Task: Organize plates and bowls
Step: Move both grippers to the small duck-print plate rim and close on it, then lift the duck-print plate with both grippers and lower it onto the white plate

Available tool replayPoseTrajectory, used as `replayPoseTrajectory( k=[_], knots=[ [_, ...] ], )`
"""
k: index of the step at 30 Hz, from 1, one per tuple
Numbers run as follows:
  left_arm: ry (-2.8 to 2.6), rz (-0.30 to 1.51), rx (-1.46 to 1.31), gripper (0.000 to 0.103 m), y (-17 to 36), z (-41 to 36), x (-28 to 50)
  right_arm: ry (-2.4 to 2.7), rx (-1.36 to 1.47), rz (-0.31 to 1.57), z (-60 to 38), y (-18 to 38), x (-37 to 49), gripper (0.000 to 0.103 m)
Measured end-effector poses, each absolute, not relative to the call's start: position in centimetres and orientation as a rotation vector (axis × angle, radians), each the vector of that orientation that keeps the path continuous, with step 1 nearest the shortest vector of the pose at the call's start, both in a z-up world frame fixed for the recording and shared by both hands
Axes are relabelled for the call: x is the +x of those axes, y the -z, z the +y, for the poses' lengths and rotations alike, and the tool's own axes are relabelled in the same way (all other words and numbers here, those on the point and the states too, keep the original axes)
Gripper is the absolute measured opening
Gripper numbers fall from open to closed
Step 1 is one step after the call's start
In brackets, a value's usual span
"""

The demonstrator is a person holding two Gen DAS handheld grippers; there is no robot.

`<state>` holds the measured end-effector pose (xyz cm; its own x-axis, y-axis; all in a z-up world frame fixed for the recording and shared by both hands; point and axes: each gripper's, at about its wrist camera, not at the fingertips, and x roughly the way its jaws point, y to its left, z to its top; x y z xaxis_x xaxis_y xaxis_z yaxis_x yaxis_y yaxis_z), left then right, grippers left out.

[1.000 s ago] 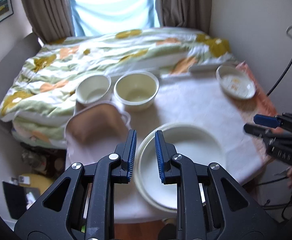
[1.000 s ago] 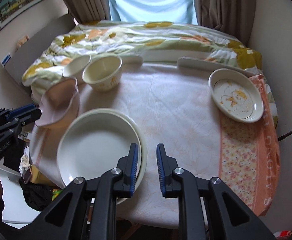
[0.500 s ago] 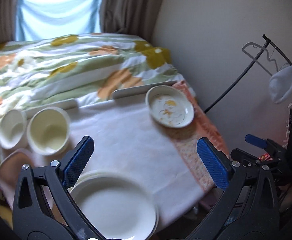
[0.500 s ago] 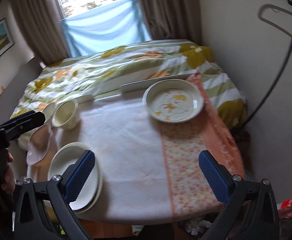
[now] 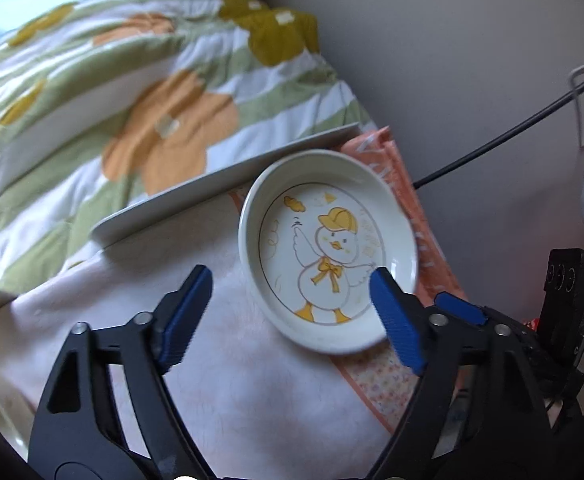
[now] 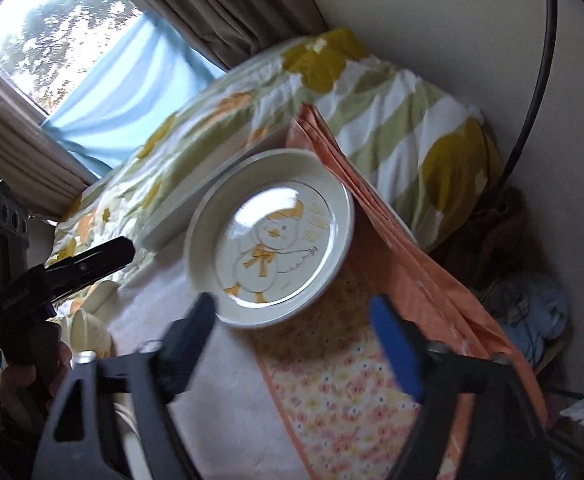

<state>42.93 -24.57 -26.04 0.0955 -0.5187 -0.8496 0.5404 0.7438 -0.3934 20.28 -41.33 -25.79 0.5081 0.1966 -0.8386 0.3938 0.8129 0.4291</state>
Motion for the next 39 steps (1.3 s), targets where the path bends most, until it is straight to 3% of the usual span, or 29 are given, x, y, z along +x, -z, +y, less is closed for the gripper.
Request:
replayPoseTrajectory(
  k=[7,13,21,39],
  knots=[
    [0.776,1.315,0.068,0.052,29.5,-27.2,45.8,0.148,0.667,1.065,-42.6,28.8,23.0,0.049],
    [0.777,1.329,0.099,0.032,30.1,-27.9,46.7,0.189,0.663,1.065,-43.0,29.5,24.5,0.032],
    [0.724,1.315,0.189,0.015,30.4,-28.2,46.7,0.223,0.647,1.089,-43.7,30.1,25.1,0.016],
    [0.687,1.227,0.248,0.015,26.9,-26.6,43.7,0.179,0.591,1.058,-42.8,28.5,23.8,0.013]
  ],
)
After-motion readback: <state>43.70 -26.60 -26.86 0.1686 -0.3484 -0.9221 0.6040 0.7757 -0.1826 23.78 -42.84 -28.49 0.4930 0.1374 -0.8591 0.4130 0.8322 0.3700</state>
